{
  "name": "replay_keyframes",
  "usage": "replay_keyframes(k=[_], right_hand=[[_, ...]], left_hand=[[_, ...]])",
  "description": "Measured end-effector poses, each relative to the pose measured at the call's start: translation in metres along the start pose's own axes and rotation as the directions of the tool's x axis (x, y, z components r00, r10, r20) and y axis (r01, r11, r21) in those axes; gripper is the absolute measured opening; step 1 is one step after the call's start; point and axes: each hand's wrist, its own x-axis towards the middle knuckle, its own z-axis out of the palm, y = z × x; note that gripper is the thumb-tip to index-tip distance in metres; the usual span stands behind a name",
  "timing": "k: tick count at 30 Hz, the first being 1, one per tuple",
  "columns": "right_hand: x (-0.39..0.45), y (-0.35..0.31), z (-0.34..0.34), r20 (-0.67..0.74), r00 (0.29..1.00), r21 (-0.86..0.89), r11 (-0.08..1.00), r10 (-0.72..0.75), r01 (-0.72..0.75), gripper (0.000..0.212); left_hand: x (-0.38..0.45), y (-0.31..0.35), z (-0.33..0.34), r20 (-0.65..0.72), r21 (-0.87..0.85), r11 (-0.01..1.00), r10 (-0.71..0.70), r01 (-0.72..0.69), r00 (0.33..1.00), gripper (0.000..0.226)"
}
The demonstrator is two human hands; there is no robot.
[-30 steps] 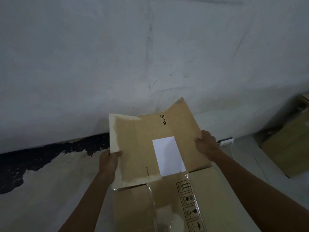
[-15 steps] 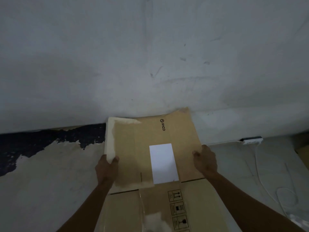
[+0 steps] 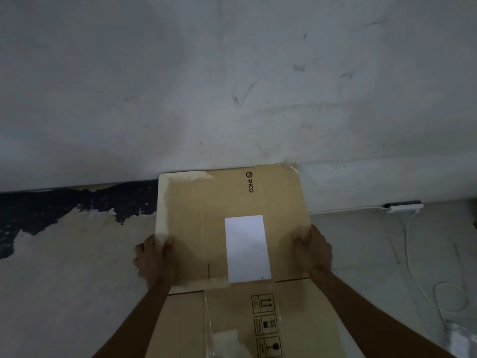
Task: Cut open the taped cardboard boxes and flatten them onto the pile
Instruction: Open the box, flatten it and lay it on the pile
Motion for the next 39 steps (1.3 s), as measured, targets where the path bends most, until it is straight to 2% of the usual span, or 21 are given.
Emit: replay_keyframes(k=[2,5,7,12,17,19,21,24,27,32,39], right_hand=[[-0.002,-0.002,0.003,0.015,1.000,-0.011,1.000,0.013,-0.013,0.060],[-0.003,-0.003,0.011,0.053,0.998,-0.019,0.999,0.030,-0.029,0.108],[0.000,-0.001,0.018,0.057,0.998,-0.027,0.999,0.036,-0.035,0.121],[0.008,0.001,0.026,0.064,0.995,-0.116,0.991,0.075,-0.068,0.124],[0.007,-0.005,0.015,0.088,0.991,-0.151,0.984,0.106,-0.092,0.122],[0.002,-0.007,0.009,0.035,0.999,-0.189,0.982,0.039,-0.031,0.125],[-0.007,-0.010,0.007,-0.042,0.991,-0.231,0.966,-0.127,0.114,0.113],[-0.029,-0.018,0.016,-0.029,0.900,-0.305,0.861,-0.436,0.407,0.083],[-0.053,-0.029,0.037,0.106,0.802,-0.222,0.772,-0.588,0.595,0.068],[-0.121,-0.065,0.079,0.245,0.676,-0.083,0.679,-0.696,0.729,0.047],[-0.237,-0.111,0.153,0.443,0.429,0.019,0.486,-0.787,0.874,0.031]], left_hand=[[0.000,0.001,0.003,-0.021,0.003,1.000,-0.002,0.002,1.000,0.048],[-0.002,0.005,0.008,-0.060,-0.043,0.999,-0.028,0.025,0.998,0.052],[-0.004,0.007,0.010,-0.063,-0.061,0.998,-0.035,0.031,0.997,0.047],[-0.003,0.008,0.009,-0.044,0.030,1.000,-0.003,0.004,0.999,0.033],[-0.005,0.014,-0.008,0.164,0.118,0.993,-0.007,-0.013,0.986,0.048],[-0.009,0.015,-0.019,0.238,0.193,0.980,-0.003,-0.045,0.971,0.058],[-0.014,0.007,-0.032,0.262,0.159,0.982,0.058,-0.103,0.963,0.066],[-0.027,-0.015,-0.053,0.211,-0.025,0.986,0.168,-0.166,0.963,0.067],[-0.047,-0.039,-0.074,0.089,-0.171,0.971,0.185,-0.168,0.979,0.051],[-0.083,-0.091,-0.118,-0.084,-0.303,0.925,0.214,-0.230,0.973,0.029],[-0.102,-0.199,-0.194,-0.268,-0.421,0.894,0.037,-0.152,0.963,0.019]])
